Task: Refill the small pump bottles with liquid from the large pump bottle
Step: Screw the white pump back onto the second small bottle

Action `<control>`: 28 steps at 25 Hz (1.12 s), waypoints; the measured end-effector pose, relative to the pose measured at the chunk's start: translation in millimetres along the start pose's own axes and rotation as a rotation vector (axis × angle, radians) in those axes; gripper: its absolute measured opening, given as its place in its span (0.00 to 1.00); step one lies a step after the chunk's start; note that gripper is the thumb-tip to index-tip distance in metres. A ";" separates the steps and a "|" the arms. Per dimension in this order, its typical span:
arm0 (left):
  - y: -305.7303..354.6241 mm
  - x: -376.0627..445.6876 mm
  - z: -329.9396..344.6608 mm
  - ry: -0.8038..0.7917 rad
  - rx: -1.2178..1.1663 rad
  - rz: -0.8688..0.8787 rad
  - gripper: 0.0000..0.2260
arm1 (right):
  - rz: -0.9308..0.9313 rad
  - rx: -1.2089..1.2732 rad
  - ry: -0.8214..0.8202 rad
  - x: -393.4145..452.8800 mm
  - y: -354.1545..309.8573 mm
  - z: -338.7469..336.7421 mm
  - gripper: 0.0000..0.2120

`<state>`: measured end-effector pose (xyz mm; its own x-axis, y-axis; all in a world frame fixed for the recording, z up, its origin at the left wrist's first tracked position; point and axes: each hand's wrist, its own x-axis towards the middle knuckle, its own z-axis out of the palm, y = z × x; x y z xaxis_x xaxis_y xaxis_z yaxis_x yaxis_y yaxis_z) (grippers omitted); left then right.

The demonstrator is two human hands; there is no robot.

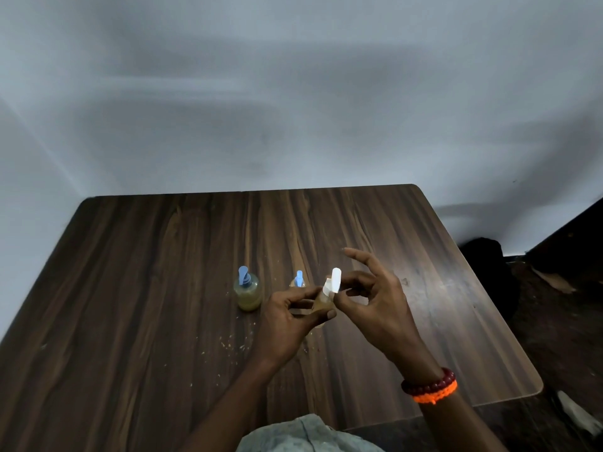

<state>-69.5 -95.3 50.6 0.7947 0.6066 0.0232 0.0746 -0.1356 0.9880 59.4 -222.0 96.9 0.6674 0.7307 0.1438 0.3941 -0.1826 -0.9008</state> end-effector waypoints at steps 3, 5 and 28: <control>4.4 2.1 -0.3 -0.003 -0.033 0.011 0.16 | -0.026 -0.050 0.002 1.6 -0.9 1.1 0.38; 5.5 2.5 -0.3 -0.002 -0.013 0.023 0.16 | -0.038 -0.093 0.064 2.2 -1.2 2.0 0.38; -23.7 36.0 65.8 0.118 0.024 -0.015 0.14 | 0.195 -0.261 0.117 6.3 57.5 -10.1 0.18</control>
<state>-3.0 -121.8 18.0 0.7170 0.6965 0.0279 0.1015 -0.1439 0.9844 92.6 -234.6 50.1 0.8080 0.5878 0.0393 0.3905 -0.4844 -0.7829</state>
